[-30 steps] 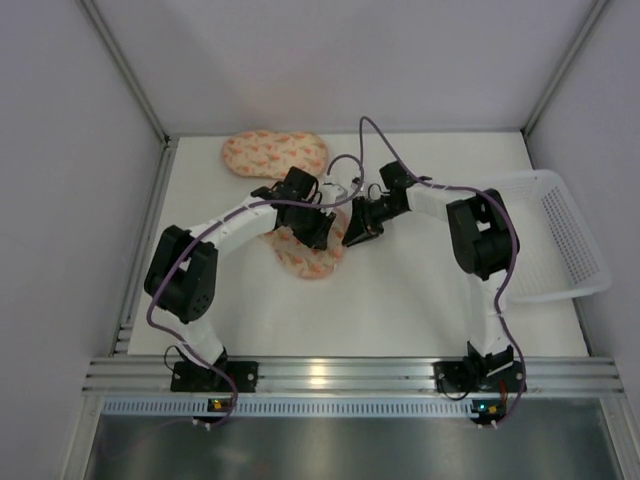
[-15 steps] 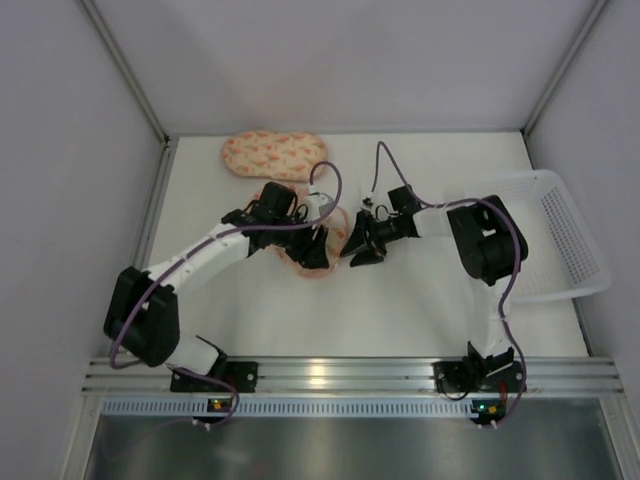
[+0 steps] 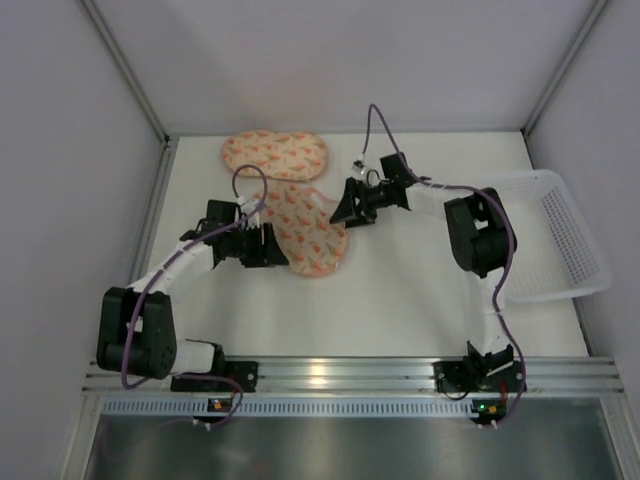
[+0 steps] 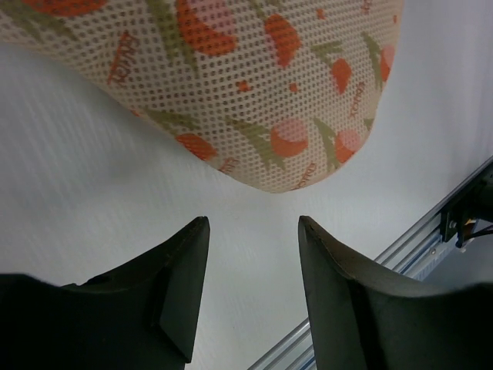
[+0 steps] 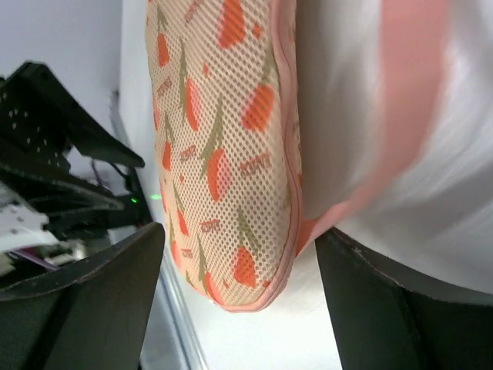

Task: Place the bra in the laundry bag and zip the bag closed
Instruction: Adjust the laundry bag at the center of the board.

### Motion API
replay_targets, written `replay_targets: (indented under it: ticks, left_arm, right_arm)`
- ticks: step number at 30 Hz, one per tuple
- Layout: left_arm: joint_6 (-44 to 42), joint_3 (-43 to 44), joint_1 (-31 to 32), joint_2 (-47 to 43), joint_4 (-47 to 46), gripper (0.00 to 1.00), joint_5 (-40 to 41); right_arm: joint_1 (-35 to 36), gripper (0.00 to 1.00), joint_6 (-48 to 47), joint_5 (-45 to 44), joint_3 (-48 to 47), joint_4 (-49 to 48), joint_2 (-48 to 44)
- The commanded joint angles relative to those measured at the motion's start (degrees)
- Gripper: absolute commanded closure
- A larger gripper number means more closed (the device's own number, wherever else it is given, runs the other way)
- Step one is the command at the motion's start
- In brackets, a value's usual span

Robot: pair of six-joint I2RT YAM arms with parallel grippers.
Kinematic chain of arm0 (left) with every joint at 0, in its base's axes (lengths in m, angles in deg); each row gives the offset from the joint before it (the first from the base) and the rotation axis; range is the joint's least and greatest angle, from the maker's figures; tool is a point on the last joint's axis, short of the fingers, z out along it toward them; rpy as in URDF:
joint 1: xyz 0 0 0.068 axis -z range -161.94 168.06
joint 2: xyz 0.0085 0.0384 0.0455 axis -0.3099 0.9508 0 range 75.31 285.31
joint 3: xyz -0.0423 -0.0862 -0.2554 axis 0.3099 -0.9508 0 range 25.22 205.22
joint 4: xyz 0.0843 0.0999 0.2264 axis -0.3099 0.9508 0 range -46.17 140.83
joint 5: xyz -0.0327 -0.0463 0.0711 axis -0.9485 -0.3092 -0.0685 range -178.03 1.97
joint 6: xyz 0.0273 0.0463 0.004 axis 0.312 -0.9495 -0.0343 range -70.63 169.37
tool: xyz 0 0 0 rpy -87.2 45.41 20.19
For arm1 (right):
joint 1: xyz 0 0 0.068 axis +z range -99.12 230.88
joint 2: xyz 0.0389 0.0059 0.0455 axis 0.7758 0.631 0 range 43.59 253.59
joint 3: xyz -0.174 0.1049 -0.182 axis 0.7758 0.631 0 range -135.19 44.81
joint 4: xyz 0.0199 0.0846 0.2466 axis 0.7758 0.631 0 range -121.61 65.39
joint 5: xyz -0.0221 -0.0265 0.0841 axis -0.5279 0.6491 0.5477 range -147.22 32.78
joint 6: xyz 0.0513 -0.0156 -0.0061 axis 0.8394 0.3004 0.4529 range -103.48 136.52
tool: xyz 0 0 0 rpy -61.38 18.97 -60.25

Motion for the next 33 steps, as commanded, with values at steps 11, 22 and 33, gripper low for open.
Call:
replay_targets:
  ticks: [11, 22, 33]
  left_arm:
    - [3.25, 8.57, -2.86, 18.62, -6.42, 0.47, 3.22]
    - [2.28, 17.02, 0.91, 26.56, -6.94, 0.51, -1.09]
    - [0.53, 9.39, 2.95, 16.47, -16.34, 0.48, -7.14]
  right_arm:
    - [2.56, 0.23, -17.16, 3.33, -22.38, 14.35, 14.09]
    - [3.62, 0.77, -16.02, 9.05, -1.49, 10.48, 2.24]
    - [1.25, 1.0, 24.83, 6.86, 22.78, -37.27, -7.02]
